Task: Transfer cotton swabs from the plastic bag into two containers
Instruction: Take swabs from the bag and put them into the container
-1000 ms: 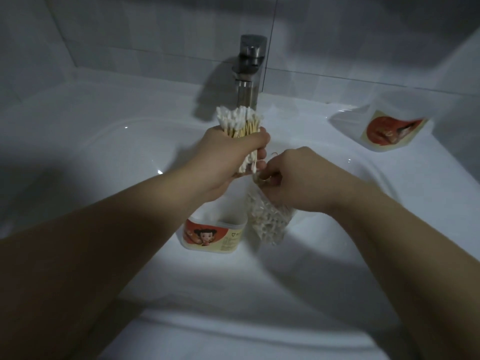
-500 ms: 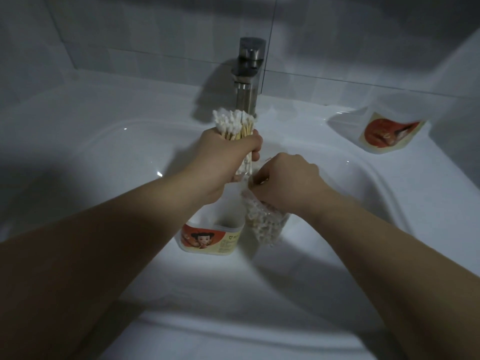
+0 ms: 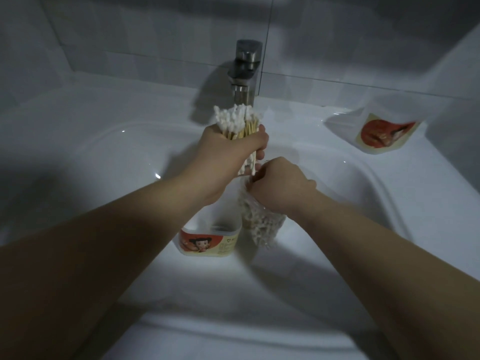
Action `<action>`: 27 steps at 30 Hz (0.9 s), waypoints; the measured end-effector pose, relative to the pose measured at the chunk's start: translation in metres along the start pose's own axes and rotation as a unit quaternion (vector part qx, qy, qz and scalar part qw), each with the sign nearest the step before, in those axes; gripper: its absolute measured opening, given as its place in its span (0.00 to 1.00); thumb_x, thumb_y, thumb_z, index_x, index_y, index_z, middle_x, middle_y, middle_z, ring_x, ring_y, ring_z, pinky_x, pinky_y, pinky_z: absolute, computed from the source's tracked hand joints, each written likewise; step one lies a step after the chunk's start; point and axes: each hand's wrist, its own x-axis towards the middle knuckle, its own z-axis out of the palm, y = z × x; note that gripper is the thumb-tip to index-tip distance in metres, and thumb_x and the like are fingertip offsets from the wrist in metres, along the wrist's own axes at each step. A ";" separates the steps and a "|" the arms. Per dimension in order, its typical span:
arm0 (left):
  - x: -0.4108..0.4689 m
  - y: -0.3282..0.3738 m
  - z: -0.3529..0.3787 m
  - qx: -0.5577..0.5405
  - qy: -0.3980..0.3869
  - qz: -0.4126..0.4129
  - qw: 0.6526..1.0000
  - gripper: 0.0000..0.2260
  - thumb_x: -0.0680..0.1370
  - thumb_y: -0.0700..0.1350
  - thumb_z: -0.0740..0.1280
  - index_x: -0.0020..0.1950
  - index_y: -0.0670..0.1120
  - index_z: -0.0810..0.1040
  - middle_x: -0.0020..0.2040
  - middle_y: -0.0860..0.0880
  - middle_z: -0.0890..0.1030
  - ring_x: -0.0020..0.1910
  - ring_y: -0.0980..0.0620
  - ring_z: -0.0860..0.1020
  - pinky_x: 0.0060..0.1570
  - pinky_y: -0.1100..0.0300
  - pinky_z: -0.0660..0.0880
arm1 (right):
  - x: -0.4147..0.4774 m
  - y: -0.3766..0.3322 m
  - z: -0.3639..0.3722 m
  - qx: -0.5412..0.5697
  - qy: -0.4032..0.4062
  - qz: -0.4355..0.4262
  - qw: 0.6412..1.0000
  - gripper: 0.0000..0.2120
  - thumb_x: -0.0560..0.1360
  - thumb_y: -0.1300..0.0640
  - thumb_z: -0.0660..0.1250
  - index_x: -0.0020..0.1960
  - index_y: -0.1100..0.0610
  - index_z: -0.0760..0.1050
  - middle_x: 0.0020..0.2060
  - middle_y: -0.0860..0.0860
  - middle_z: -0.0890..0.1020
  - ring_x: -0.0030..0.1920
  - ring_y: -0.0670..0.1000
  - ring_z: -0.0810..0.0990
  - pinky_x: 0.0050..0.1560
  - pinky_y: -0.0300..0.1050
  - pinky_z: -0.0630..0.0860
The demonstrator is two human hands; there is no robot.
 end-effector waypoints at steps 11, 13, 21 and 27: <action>0.001 -0.003 -0.002 0.168 0.027 0.050 0.984 0.03 0.72 0.41 0.73 0.42 0.49 0.83 0.35 0.49 0.84 0.37 0.51 0.83 0.40 0.53 0.79 | -0.001 -0.002 0.004 -0.047 0.027 -0.021 0.998 0.13 0.75 0.46 0.63 0.38 0.52 0.79 0.32 0.46 0.79 0.35 0.48 0.74 0.50 0.53 0.65; 0.001 -0.004 -0.003 0.197 0.036 0.053 0.978 0.02 0.71 0.44 0.74 0.43 0.49 0.84 0.37 0.51 0.85 0.40 0.51 0.84 0.45 0.53 0.80 | -0.002 -0.004 0.003 -0.034 0.028 -0.020 0.999 0.12 0.75 0.48 0.63 0.36 0.53 0.78 0.31 0.46 0.79 0.35 0.48 0.75 0.53 0.54 0.71; 0.003 -0.008 -0.004 0.238 0.047 0.026 0.970 0.06 0.72 0.46 0.76 0.48 0.49 0.85 0.43 0.51 0.87 0.44 0.53 0.85 0.51 0.51 0.83 | -0.014 -0.012 -0.010 -0.024 0.013 -0.030 0.999 0.11 0.73 0.48 0.64 0.35 0.52 0.73 0.30 0.46 0.76 0.32 0.48 0.73 0.52 0.55 0.75; 0.000 -0.004 -0.002 0.225 0.050 0.044 0.972 0.10 0.70 0.49 0.76 0.49 0.50 0.85 0.44 0.53 0.87 0.46 0.55 0.85 0.54 0.48 0.83 | -0.018 -0.018 -0.020 -0.035 0.013 -0.029 0.999 0.09 0.73 0.50 0.63 0.35 0.52 0.72 0.32 0.48 0.77 0.34 0.52 0.75 0.53 0.57 0.76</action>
